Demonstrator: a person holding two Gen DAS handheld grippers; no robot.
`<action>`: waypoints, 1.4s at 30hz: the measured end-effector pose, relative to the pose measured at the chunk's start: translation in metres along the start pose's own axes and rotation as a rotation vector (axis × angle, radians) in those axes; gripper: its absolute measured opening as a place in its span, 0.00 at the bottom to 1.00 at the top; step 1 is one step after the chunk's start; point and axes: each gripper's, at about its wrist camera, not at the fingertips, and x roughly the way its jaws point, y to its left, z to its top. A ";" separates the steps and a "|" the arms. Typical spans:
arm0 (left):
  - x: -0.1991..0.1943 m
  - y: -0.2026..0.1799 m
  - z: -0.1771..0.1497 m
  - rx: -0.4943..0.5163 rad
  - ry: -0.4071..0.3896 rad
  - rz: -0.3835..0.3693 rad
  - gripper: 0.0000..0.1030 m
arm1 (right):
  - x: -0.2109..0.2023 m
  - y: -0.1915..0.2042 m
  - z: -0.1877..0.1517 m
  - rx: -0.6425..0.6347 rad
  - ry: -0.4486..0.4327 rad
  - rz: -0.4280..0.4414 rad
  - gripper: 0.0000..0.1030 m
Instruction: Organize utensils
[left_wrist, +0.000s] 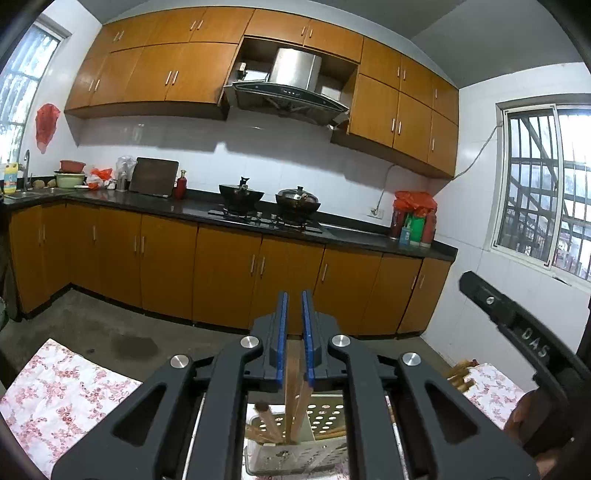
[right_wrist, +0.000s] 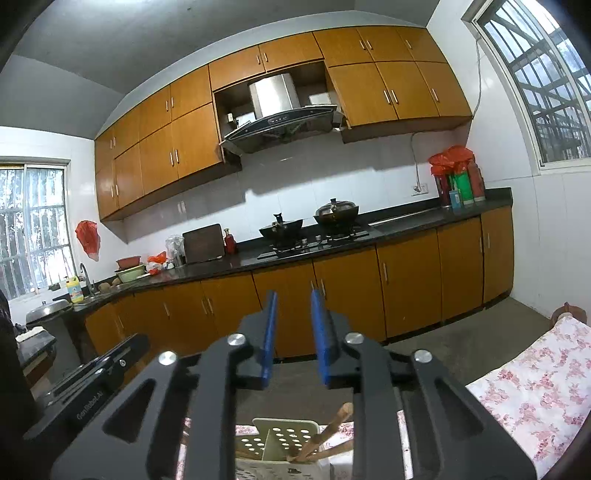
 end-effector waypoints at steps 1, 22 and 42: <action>-0.005 0.001 0.002 0.001 -0.004 0.006 0.17 | -0.005 0.000 0.002 -0.004 -0.004 -0.002 0.26; -0.129 0.025 0.000 0.034 -0.039 0.125 0.97 | -0.152 0.008 -0.014 -0.131 -0.016 -0.088 0.96; -0.182 0.018 -0.104 0.143 0.105 0.231 0.98 | -0.222 0.011 -0.126 -0.155 0.188 -0.160 0.96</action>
